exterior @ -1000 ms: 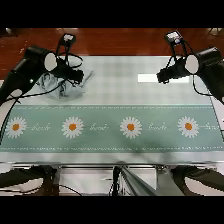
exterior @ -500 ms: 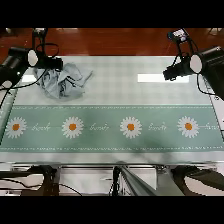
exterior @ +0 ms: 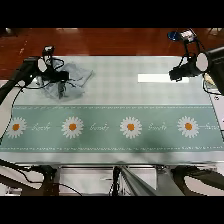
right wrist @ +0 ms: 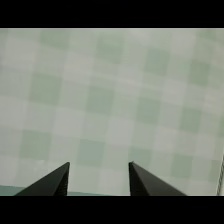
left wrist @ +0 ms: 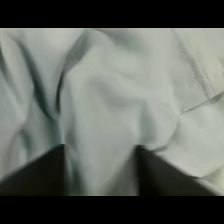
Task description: Fold the shirts.
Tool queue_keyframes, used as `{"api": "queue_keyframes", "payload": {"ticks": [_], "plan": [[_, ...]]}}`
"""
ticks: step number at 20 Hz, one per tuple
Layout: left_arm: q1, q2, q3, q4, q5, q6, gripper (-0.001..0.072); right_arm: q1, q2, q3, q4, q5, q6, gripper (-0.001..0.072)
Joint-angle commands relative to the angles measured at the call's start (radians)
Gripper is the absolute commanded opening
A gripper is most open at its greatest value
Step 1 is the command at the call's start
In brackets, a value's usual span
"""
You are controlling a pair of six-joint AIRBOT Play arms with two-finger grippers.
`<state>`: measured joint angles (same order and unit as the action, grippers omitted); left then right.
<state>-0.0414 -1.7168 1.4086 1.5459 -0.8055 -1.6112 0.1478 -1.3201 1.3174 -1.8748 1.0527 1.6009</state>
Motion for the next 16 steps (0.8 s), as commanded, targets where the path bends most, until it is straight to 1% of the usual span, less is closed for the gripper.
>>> {"api": "queue_keyframes", "payload": {"ticks": [1,3,6,8,12,16], "plan": [[0.005,-0.014,0.013,-0.009,-0.037,0.001,0.0023,-0.003,0.0,0.0,0.01,0.019,0.0,0.0451],[0.006,0.003,0.085,-0.009,-0.09,0.002,0.0023,-0.003,0.0,0.0,0.009,0.04,0.0,0.0451],[0.002,0.065,0.282,-0.011,-0.195,0.001,0.0023,-0.003,0.0,0.0,0.005,0.074,-0.005,0.0451],[-0.013,0.133,0.418,-0.017,-0.243,0.001,0.0023,-0.003,0.0,0.0,-0.016,0.109,-0.031,0.0451],[-0.084,0.315,0.603,-0.044,-0.269,0.002,0.0023,-0.004,0.0,0.0,-0.116,0.244,-0.051,0.045],[-0.195,0.502,0.627,-0.047,-0.262,0.002,0.0023,-0.004,0.0,0.0,-0.183,0.354,-0.093,0.045]]}}
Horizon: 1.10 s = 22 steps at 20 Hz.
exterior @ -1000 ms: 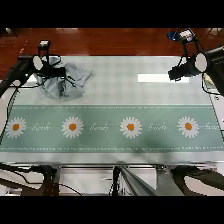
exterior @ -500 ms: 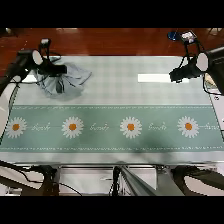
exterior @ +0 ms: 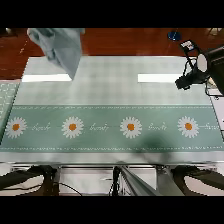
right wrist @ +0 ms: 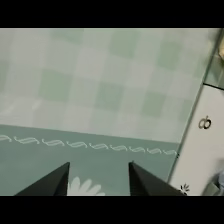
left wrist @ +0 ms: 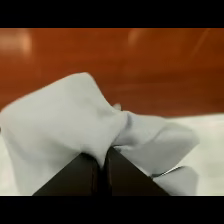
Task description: Fold the shirts.
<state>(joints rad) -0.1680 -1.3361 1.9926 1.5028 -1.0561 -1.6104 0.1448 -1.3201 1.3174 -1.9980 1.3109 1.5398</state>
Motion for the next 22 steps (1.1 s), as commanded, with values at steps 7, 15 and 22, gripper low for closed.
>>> {"api": "queue_keyframes", "payload": {"ticks": [7,15,22], "plan": [[-0.33,0.155,-0.018,-0.005,-0.038,0.0,0.0023,-0.001,0.0,0.0,-0.08,0.155,-0.034,0.045],[-0.554,-0.173,-0.191,-0.012,-0.037,0.0,0.0023,-0.001,0.001,0.0,-0.076,0.14,-0.033,0.045],[-0.621,-0.439,-0.187,-0.119,-0.143,0.051,0.0538,-0.001,0.001,0.0,-0.069,0.131,-0.033,0.045]]}}
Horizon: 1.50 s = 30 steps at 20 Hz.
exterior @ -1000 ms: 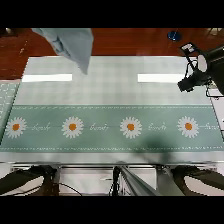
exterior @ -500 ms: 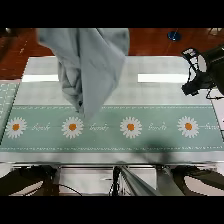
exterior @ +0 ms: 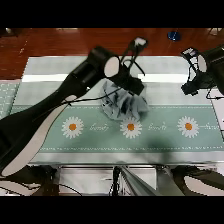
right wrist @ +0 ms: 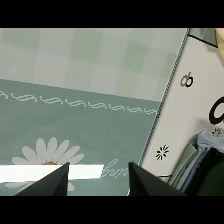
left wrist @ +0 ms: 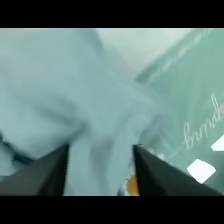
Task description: Fold the shirts.
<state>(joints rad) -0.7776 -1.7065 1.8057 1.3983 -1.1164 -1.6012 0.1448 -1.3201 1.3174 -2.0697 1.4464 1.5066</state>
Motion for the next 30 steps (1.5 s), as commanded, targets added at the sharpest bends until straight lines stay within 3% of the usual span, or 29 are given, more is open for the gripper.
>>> {"api": "queue_keyframes", "payload": {"ticks": [1,4,6,10,11,14,18,19,20,24,30], "plan": [[0.01,-0.051,0.008,0.033,-0.147,0.085,0.054,-0.001,0.001,0.0,0.005,-0.01,0.001,0.045],[0.121,0.058,0.01,0.294,-0.306,0.124,0.054,-0.001,0.001,0.0,0.028,-0.026,0.001,0.045],[0.256,0.142,0.007,0.304,-0.32,0.124,0.0539,-0.001,0.001,0.0,0.045,-0.031,0.0,0.045],[0.539,0.224,-0.12,-0.04,-0.33,0.146,0.0538,-0.001,0.001,0.0,0.07,-0.034,0.0,0.0438],[0.6,0.227,-0.192,-0.164,-0.343,0.191,0.0539,-0.001,0.001,0.0,0.076,-0.04,0.0,0.04],[0.706,0.227,-0.427,-0.402,-0.278,0.286,0.0538,-0.001,0.0,0.0,0.092,-0.057,0.0,0.0395],[0.72,0.199,-0.56,-0.5,-0.091,0.317,0.0563,-0.001,0.0,0.0,0.101,-0.056,0.0,0.0395],[0.713,0.18,-0.558,-0.522,-0.064,0.319,0.0671,0.0,0.0,0.0,0.101,-0.058,0.0,0.0395],[0.706,0.158,-0.558,-0.55,-0.035,0.324,0.072,0.0,0.0,0.0,0.103,-0.061,0.0,0.0395],[0.681,0.051,-0.548,-0.677,-0.013,0.39,0.072,0.0,0.0,0.0,0.118,-0.07,0.0,0.0395],[0.597,-0.063,-0.449,-0.687,-0.037,0.404,0.072,0.0,0.0,0.0,0.201,-0.108,0.0,0.0395]]}}
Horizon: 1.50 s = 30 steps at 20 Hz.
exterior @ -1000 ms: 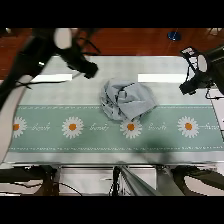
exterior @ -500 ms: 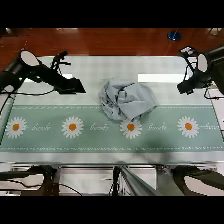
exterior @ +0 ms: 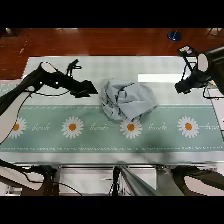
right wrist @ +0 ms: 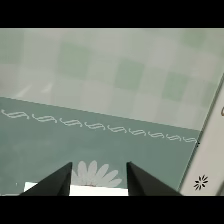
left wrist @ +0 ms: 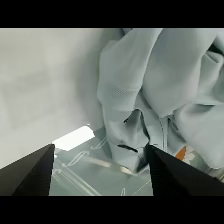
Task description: Fold the shirts.
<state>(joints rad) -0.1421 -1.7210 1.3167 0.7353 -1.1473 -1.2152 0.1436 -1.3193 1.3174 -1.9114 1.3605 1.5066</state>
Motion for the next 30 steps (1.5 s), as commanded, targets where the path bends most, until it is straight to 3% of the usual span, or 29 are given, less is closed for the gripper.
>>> {"api": "queue_keyframes", "payload": {"ticks": [1,12,15,16,17,18,19,24,25,27,28,30], "plan": [[-0.055,-0.058,0.053,-0.024,-0.005,0.018,0.072,0.001,-0.001,0.0,0.056,-0.026,0.001,0.0395],[-0.115,-0.18,0.152,0.053,-0.006,-0.119,0.072,0.001,-0.001,0.0,0.079,0.014,0.001,0.0393],[-0.131,-0.209,0.2,0.053,-0.011,-0.125,0.0388,0.001,-0.001,0.0,0.08,0.016,0.001,0.0387],[-0.137,-0.219,0.218,0.051,-0.011,-0.125,0.0336,0.001,-0.001,0.0,0.08,0.016,0.001,0.0387],[-0.142,-0.227,0.232,0.051,-0.012,-0.122,0.0179,0.001,-0.001,0.0,0.08,0.017,0.001,0.0387],[-0.145,-0.232,0.24,0.051,-0.012,-0.112,0.0078,0.001,-0.001,0.0,0.08,0.019,0.0,0.0387],[-0.145,-0.232,0.243,0.05,-0.015,-0.097,0.0024,0.001,-0.001,0.0,0.08,0.024,0.0,0.0387],[-0.122,-0.23,0.25,0.051,-0.096,-0.094,0.0022,-0.055,-0.001,0.0,0.024,0.027,0.034,0.0389],[-0.116,-0.23,0.25,0.051,-0.116,-0.094,0.0022,-0.121,-0.001,-0.001,0.142,0.027,0.034,0.042],[-0.107,-0.23,0.25,0.051,-0.137,-0.076,0.0022,-0.282,-0.001,-0.023,0.507,0.015,0.003,0.0589],[-0.103,-0.23,0.25,0.051,-0.137,-0.076,0.0022,-0.357,-0.001,-0.052,0.664,0.008,-0.031,0.0589],[-0.101,-0.23,0.25,0.051,-0.137,-0.076,0.0022,-0.453,-0.001,-0.123,0.828,-0.011,-0.09,0.0589]]}}
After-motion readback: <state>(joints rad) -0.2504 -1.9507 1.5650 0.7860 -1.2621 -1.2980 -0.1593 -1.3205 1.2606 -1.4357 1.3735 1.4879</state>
